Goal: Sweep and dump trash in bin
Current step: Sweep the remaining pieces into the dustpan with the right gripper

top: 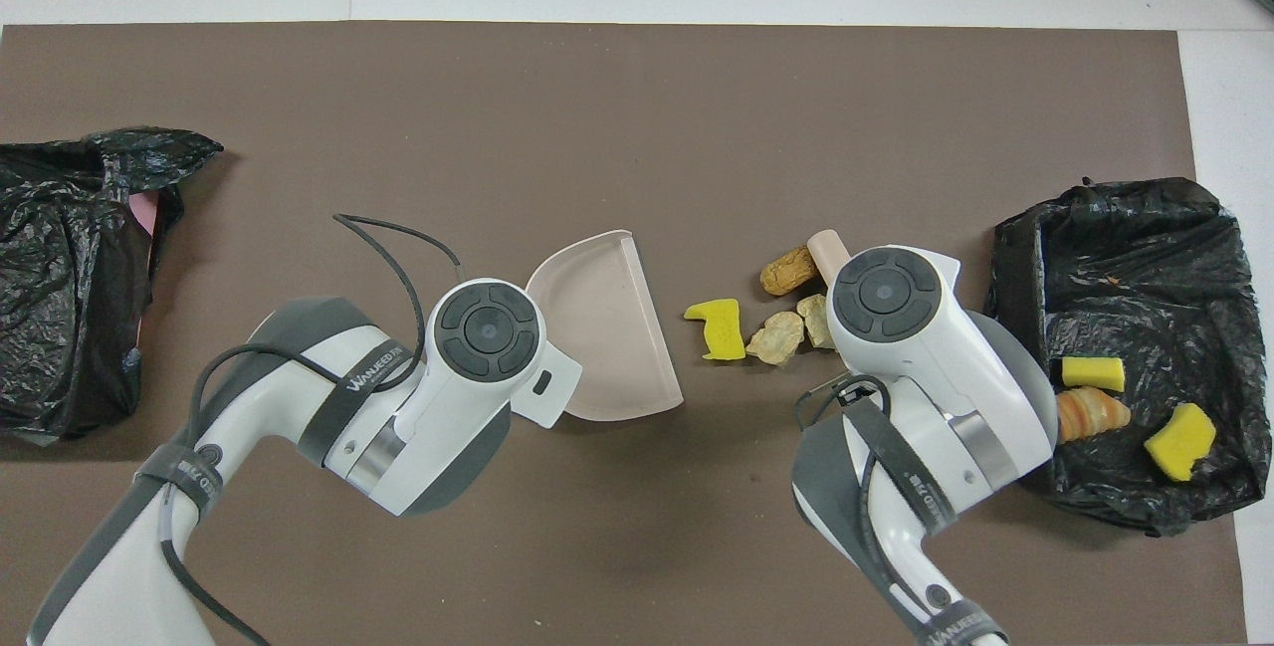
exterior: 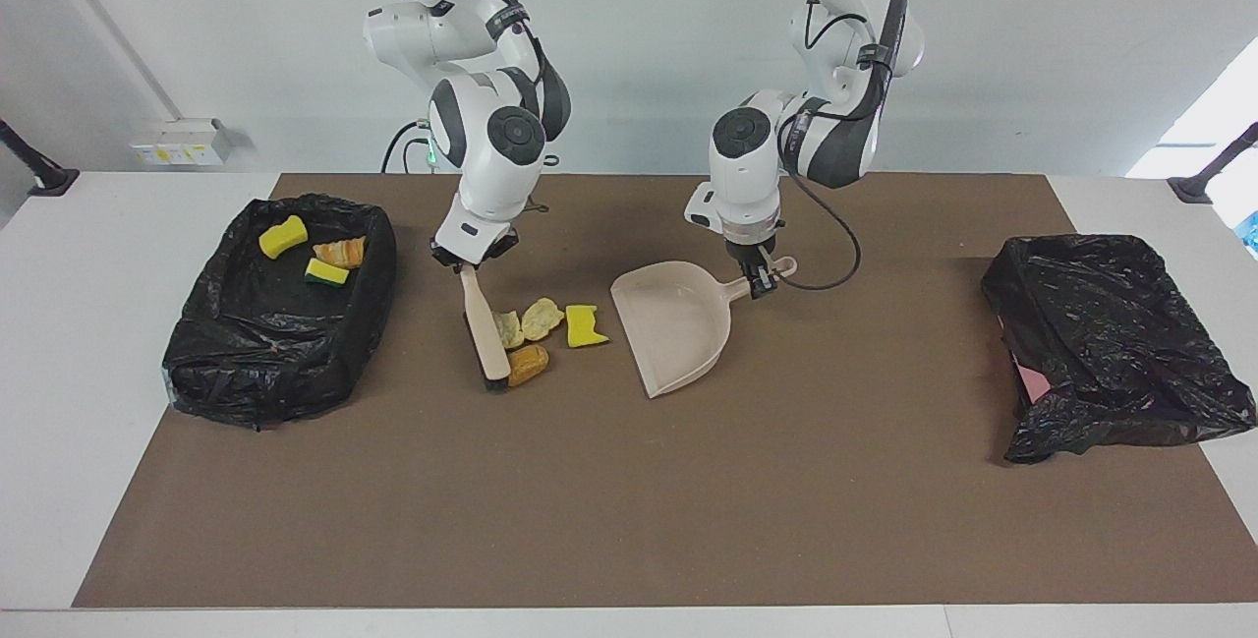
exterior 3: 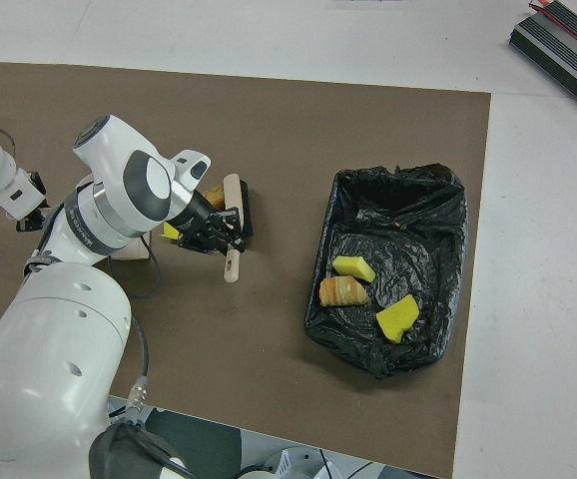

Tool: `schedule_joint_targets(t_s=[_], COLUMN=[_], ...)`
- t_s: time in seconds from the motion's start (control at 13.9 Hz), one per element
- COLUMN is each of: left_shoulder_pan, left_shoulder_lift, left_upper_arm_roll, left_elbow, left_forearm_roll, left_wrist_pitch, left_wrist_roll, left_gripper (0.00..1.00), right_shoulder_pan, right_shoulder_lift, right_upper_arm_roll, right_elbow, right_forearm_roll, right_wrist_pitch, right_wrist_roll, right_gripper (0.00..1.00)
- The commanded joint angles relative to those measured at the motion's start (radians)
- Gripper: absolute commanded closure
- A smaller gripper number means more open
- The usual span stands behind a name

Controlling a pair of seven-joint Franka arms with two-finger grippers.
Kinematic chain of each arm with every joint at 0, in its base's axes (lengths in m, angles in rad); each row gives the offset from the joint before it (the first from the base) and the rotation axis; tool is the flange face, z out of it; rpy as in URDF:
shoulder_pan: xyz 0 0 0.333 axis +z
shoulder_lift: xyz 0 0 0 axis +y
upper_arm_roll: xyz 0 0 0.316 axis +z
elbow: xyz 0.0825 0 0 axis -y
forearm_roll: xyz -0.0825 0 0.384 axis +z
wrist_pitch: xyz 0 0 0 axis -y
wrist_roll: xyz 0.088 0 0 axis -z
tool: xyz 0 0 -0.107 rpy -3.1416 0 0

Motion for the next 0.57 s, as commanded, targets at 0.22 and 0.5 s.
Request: schedule_joint_targets(t_s=[0.22,0.5], left_shoulder_pan=[-0.019,-0.025], left_shoulder_lift=[-0.046,-0.05], left_upper_arm_roll=[0.014,0.011], left_elbow=[-0.065,-0.085], left_forearm_roll=[0.021,0.021], left_wrist_pitch=[0.022,0.056], left_wrist_roll=[-0.018,-0.018], left_gripper=[1.0,1.0], right_shoulder_pan=[0.106,0.145], right_shoulder_lift=[0.079,0.133], right_upper_arm_roll=[0.011,0.011], right_elbow=[0.052,0.167], right_forearm_roll=[0.243,0.419], right_wrist_pitch=[0.045,0.051], right_wrist_roll=[0.163,0.171], right_gripper=[1.0,1.0])
